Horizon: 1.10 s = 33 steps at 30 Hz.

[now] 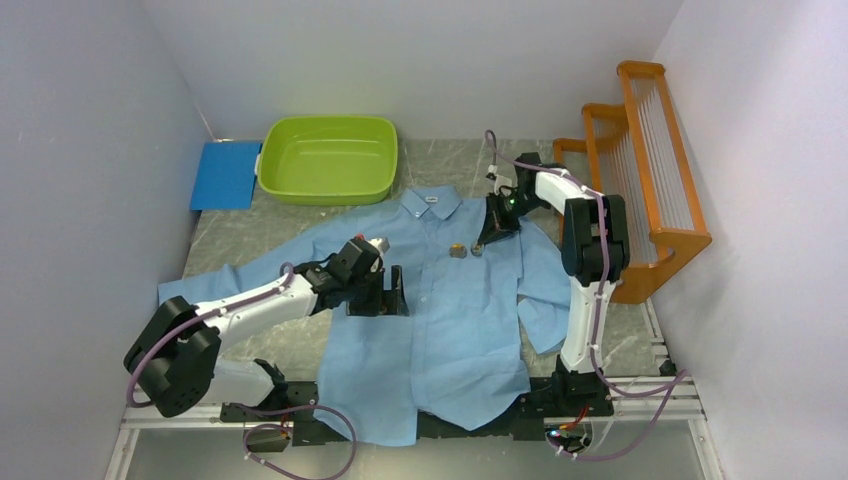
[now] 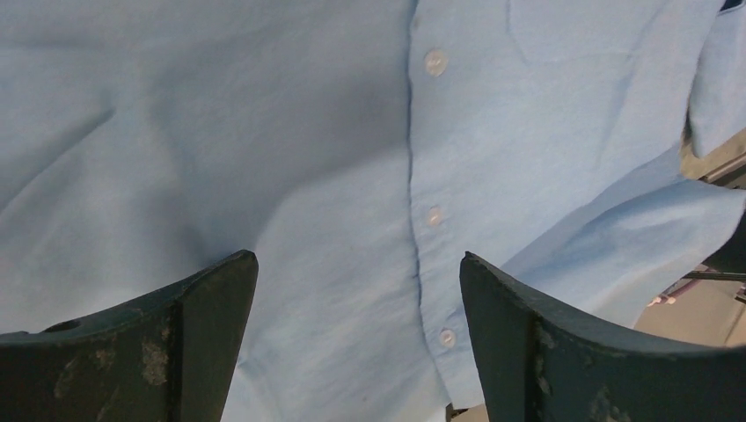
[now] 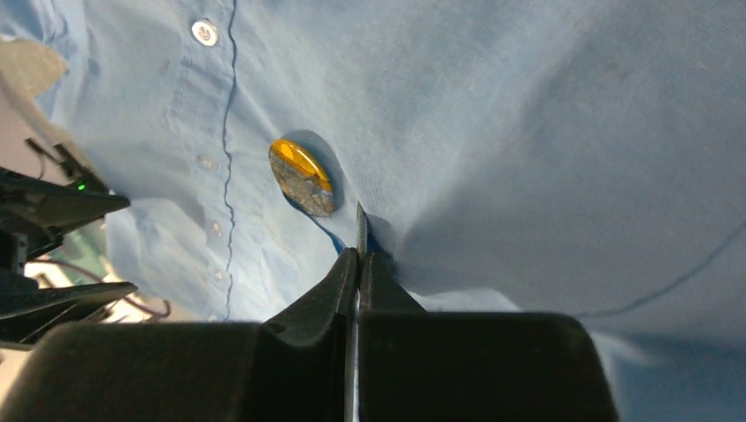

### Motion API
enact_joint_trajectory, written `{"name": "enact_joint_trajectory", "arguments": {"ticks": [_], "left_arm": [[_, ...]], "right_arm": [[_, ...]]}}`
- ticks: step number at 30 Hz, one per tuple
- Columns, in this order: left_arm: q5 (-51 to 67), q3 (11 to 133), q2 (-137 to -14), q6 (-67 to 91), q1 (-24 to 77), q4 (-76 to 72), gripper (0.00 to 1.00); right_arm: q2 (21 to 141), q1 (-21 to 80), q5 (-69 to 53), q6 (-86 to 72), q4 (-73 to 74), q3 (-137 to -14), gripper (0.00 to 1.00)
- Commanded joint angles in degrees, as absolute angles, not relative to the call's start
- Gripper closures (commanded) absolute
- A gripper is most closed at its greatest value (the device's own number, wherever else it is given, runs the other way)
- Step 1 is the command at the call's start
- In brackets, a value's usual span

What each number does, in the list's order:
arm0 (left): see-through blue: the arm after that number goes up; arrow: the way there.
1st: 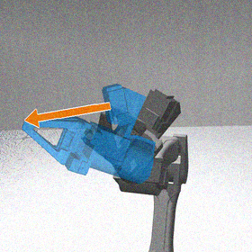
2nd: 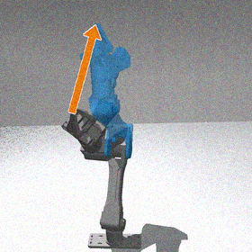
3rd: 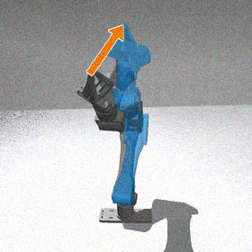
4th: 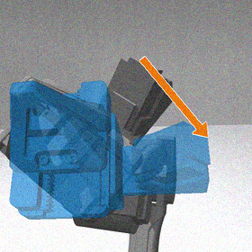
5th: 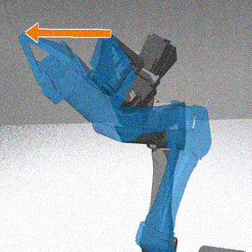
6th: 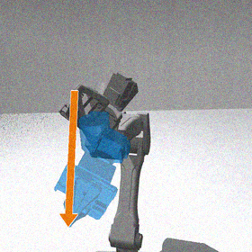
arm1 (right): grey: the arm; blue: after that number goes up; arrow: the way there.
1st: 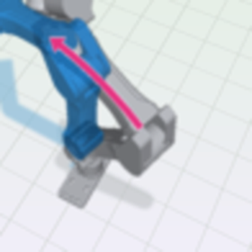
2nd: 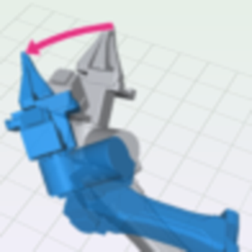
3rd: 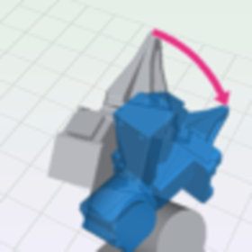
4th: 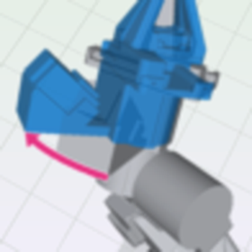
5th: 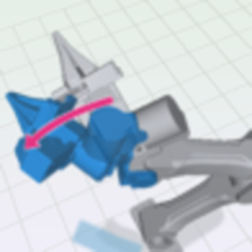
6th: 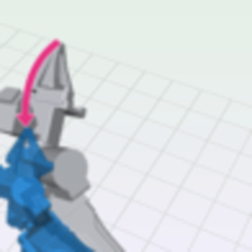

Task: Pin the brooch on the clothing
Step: Pin the brooch to the clothes.

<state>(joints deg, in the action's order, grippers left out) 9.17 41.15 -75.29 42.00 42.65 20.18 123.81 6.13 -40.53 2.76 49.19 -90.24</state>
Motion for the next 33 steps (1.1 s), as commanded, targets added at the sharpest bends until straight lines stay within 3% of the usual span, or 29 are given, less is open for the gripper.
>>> {"name": "enact_joint_trajectory", "arguments": {"ticks": [1, 17, 25, 33], "left_arm": [[8.1, 43.8, -76.4, 40.1, 42.5, 21.3, 0.10], [3.1, 54.6, -80.7, 30.1, 42.5, 24.7, 0.11], [6.2, 59.3, -83.2, 22.8, 42.5, 19.1, 0.12], [5.6, 59.1, -84.4, 23.3, 42.5, 20.3, 0.17]], "right_arm": [[117.5, 5.6, -31.7, 2.6, 46.6, -90.5, 1.00], [108.5, 10.0, -22.0, -2.3, 51.8, -90.5, 1.00], [109.7, 10.0, -29.5, 2.2, 49.6, -89.4, 1.00], [117.8, 10.3, -42.8, 4.8, 51.2, -96.7, 1.00]]}}
